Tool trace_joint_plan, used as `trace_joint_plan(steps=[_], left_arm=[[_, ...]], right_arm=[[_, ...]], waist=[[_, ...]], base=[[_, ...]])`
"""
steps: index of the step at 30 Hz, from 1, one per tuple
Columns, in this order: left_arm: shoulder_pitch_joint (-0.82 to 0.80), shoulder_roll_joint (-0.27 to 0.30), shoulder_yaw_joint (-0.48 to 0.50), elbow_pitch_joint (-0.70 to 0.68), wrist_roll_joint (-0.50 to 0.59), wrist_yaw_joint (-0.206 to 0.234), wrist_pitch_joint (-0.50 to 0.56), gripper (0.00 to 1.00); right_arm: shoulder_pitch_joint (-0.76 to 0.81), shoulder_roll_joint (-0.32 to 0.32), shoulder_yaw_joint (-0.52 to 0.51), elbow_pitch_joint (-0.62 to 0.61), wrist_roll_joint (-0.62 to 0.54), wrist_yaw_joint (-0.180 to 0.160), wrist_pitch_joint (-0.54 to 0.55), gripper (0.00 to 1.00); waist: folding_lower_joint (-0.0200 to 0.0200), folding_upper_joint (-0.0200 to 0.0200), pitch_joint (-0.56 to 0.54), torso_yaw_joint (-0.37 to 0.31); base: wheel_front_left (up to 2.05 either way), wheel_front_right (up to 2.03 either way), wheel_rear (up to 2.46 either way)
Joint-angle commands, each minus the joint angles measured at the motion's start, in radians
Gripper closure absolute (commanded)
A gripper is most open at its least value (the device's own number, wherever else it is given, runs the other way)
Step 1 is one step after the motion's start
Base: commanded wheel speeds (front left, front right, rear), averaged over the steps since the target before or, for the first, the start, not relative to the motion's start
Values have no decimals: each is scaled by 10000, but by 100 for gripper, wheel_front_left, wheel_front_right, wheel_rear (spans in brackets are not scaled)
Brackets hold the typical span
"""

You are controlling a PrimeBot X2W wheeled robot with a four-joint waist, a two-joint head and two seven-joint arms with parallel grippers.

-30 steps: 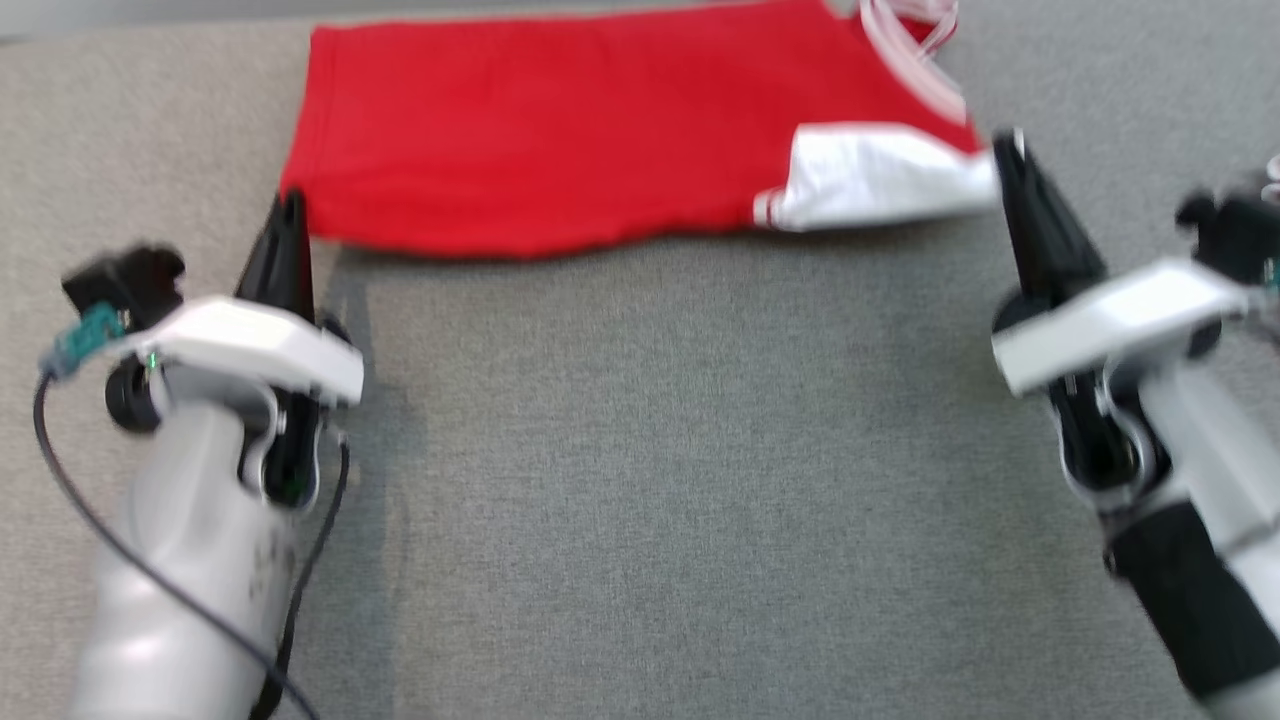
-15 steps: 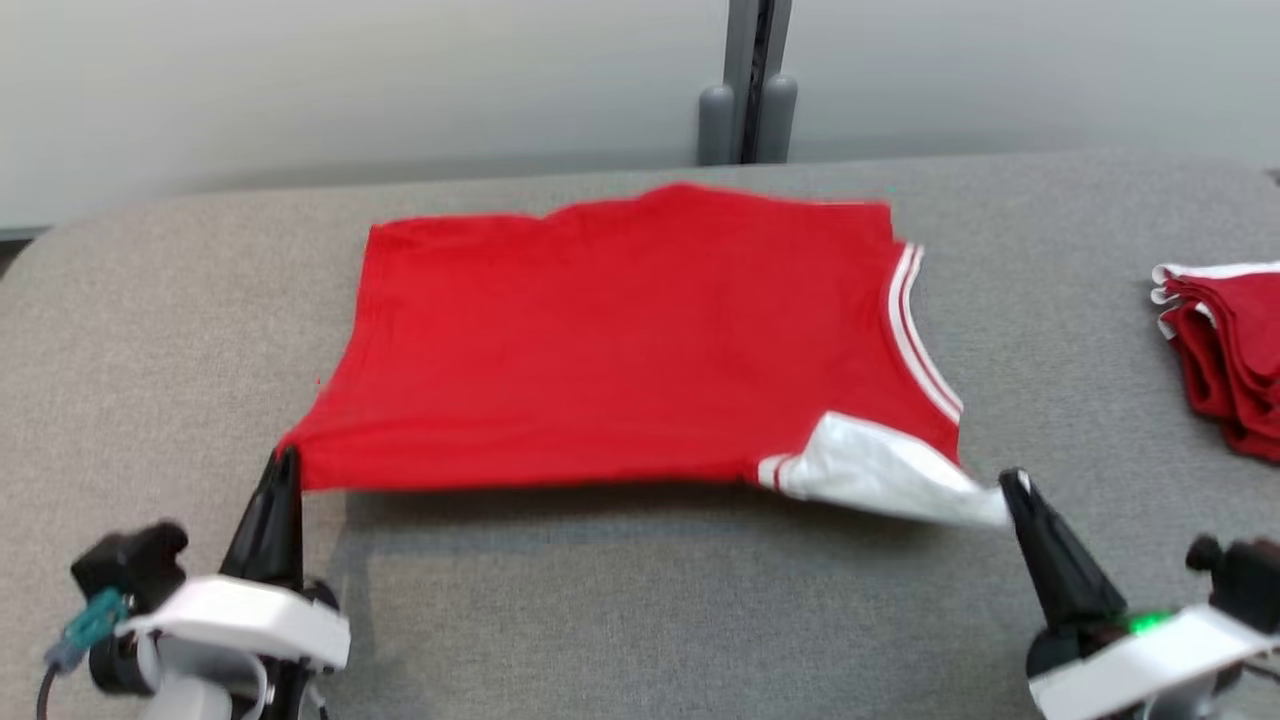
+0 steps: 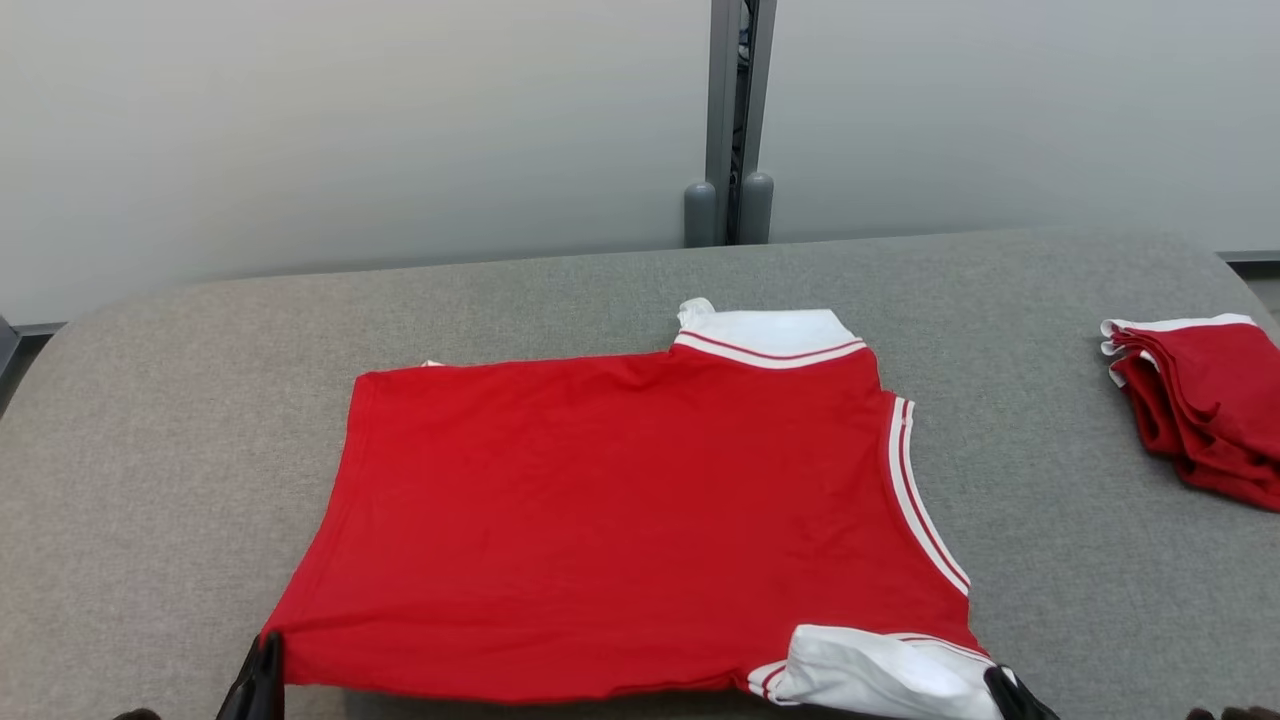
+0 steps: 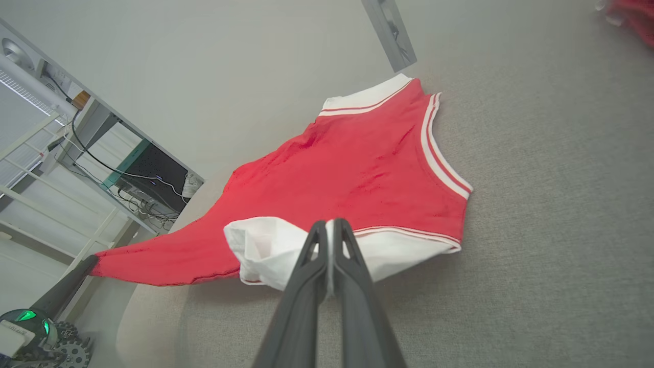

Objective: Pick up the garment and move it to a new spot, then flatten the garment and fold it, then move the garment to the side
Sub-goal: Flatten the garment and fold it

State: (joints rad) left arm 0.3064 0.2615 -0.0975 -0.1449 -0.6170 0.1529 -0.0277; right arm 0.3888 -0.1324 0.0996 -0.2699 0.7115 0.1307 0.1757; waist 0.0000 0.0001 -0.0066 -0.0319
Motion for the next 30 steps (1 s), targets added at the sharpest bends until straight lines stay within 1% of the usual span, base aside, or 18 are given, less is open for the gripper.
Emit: trace_joint_plan(steps=[1, 5, 8, 11, 13, 16, 19, 25, 28, 30], left_arm=[[287, 84, 97, -385, 64, 193, 123, 100], [763, 123, 147, -994, -4, 517, 449, 100], [897, 161, 117, -1180, -33, 632, 677, 100], [942, 174, 72, -1166, -87, 717, 887, 100], [892, 206, 4, -1070, -96, 760, 1087, 100], [640, 217, -156, -881, -145, 706, 1320, 100], [253, 240, -310, -687, -156, 646, 1532, 100], [-700, 382, -399, -172, -102, 481, 1749, 100], [-1192, 453, -347, 69, -211, 403, 1850, 100], [-1534, 402, -311, 203, -365, 309, 1908, 100]], right_arm=[[337, 108, -209, -311, -147, 1, 292, 100], [690, 331, -497, -760, -410, 1, 819, 100], [596, 436, -540, -857, -601, 1, 1030, 100], [434, 407, -515, -780, -680, 1, 1166, 100], [227, 253, -504, -666, -791, 1, 1228, 100], [-120, 79, -490, -444, -763, 1, 1219, 100], [-645, -40, -341, -174, -474, 1, 1147, 100], [-2126, -728, 219, 465, -274, 1, 711, 100], [-2958, -1098, 502, 819, -211, 1, 354, 100], [-3490, -1335, 710, 1131, -167, 1, 93, 100]], waist=[[0, -1, -81, 12], [0, -1, -165, 74], [0, -1, -185, 101], [0, -1, -159, 118], [0, -1, -106, 151], [0, -1, 24, 213], [0, -1, 333, 262], [0, -1, 1207, 284], [0, -1, 1663, 287], [0, -1, 1918, 302]], base=[[0, 0, 0], [0, 0, 0], [0, 0, 0], [0, 0, 0], [0, 0, 0], [0, 0, 0], [0, 0, 0], [0, 0, 0], [0, 0, 0], [0, 0, 0]])
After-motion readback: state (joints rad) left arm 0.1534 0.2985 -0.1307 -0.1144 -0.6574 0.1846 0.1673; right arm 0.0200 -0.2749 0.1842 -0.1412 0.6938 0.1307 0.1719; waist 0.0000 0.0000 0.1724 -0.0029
